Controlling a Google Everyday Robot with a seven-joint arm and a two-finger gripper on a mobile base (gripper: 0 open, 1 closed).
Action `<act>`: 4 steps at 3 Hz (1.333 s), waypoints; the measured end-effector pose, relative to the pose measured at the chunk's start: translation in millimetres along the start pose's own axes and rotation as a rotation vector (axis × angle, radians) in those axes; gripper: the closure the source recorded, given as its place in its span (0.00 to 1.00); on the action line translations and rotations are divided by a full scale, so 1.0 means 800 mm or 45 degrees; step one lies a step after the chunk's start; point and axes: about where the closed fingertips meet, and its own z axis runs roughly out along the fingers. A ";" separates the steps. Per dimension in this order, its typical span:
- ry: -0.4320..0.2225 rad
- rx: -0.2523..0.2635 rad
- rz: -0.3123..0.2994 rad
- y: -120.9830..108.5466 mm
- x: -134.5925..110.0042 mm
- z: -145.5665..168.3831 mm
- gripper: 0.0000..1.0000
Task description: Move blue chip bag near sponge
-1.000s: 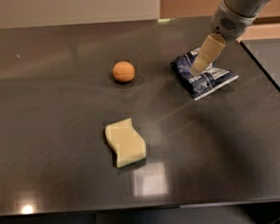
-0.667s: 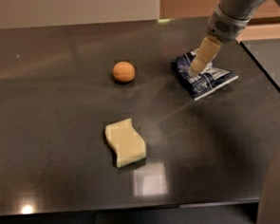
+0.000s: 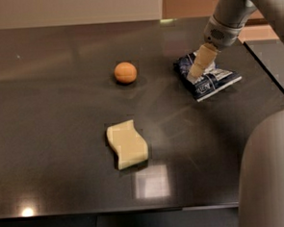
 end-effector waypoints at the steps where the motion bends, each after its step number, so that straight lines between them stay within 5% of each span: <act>1: 0.035 -0.023 -0.014 0.000 -0.001 0.020 0.00; 2: 0.074 -0.032 -0.031 0.001 -0.002 0.032 0.16; 4: 0.141 -0.027 -0.050 0.005 0.005 0.040 0.64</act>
Offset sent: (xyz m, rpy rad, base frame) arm -0.0001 0.0055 -0.0285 -0.0705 0.0980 0.0463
